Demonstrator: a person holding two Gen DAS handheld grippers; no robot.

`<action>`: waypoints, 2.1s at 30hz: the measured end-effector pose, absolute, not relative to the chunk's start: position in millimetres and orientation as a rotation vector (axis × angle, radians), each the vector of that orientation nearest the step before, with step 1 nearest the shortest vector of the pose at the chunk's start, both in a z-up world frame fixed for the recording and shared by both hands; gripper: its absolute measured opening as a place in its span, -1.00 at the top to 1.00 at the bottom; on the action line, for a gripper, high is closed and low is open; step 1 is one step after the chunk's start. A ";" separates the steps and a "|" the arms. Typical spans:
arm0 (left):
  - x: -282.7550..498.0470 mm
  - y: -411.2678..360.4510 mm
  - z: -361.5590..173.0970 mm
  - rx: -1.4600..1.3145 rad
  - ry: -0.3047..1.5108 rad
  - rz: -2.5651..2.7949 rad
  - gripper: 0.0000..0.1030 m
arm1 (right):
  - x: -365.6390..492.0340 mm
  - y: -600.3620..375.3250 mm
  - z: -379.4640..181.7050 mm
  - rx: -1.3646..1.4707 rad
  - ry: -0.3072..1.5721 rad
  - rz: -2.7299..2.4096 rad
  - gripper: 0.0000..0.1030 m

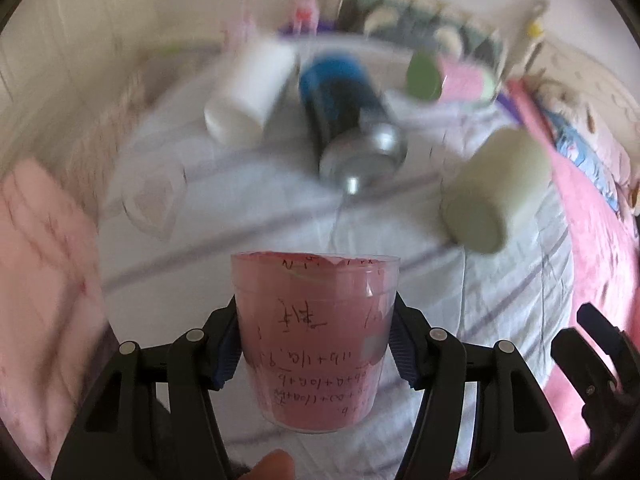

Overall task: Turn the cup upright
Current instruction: 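Lift and rotate the pink cup with the left tool so its rim faces up, then lower the pink cup rim-up onto the quilt and open the left tool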

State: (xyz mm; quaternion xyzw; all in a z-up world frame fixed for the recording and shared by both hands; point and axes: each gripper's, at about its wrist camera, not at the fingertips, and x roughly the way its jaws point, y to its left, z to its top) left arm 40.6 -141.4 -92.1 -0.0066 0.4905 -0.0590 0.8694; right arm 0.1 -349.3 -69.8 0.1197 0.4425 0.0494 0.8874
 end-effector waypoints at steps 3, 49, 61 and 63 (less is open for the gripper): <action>21.5 -136.0 -78.5 0.017 0.758 -0.157 -0.22 | -3.4 -349.4 -69.8 0.254 0.921 0.091 -0.68; -47.3 -61.3 -32.0 0.114 0.802 -0.110 -1.00 | -85.4 -278.9 0.0 0.178 0.729 -0.010 -0.68; -84.2 -26.6 9.7 0.185 0.822 -0.049 -1.00 | -96.3 -230.4 14.3 0.104 0.677 0.038 -0.68; -89.1 -24.2 13.2 0.185 0.819 -0.037 -1.00 | -98.8 -224.3 15.4 0.089 0.676 0.042 -0.68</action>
